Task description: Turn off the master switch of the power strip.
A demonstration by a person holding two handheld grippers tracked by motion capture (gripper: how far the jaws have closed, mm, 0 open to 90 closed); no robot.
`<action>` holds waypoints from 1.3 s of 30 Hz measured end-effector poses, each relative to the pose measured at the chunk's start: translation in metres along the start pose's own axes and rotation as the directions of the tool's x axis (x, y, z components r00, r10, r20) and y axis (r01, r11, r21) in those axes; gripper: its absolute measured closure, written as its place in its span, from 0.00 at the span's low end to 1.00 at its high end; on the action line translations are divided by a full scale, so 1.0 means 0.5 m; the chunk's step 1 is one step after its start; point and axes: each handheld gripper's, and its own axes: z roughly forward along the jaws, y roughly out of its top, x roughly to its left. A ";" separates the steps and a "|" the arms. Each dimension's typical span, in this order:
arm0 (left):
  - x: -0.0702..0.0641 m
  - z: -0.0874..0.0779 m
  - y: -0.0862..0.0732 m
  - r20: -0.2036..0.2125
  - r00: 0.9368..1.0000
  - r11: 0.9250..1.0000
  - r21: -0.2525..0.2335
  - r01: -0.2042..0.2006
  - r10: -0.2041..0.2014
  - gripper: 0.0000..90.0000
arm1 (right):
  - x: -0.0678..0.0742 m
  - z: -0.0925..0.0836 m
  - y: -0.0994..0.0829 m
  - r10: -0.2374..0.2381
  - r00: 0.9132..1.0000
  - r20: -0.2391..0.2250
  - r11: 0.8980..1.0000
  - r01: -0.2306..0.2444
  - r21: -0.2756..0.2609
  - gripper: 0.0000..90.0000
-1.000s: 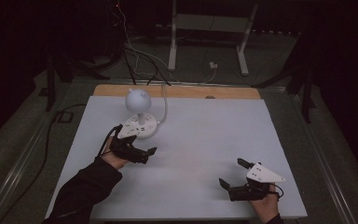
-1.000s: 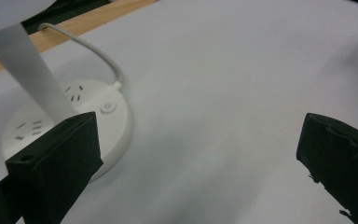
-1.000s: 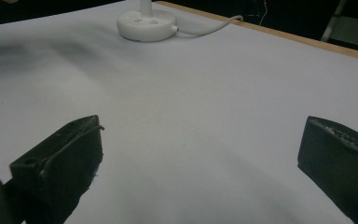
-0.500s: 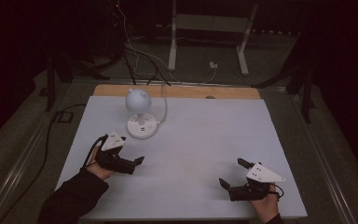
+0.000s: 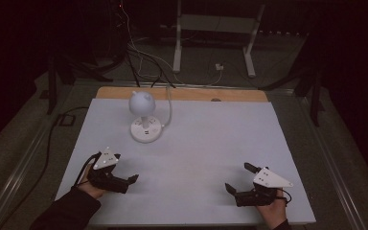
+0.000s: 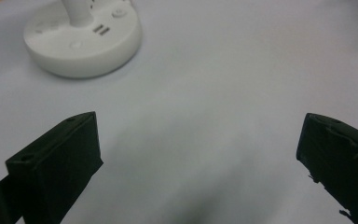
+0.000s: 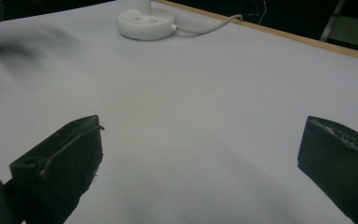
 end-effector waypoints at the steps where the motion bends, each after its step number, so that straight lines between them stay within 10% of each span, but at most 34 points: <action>1: -0.001 -0.001 -0.004 -0.001 1.000 1.000 0.003 0.003 -0.003 0.00 | 0.000 0.000 0.000 -0.001 1.000 0.000 1.000 0.001 0.001 0.00; 21: 0.014 -0.036 -0.088 -0.030 0.999 0.999 0.023 0.037 -0.036 0.00 | -0.002 0.003 -0.002 0.001 1.000 0.000 1.000 -0.001 0.009 0.00; 39: -0.001 -0.017 -0.081 -0.010 1.000 0.999 -0.035 -0.008 0.008 0.00 | -0.001 0.006 -0.003 0.007 1.000 -0.011 1.000 -0.007 0.010 0.00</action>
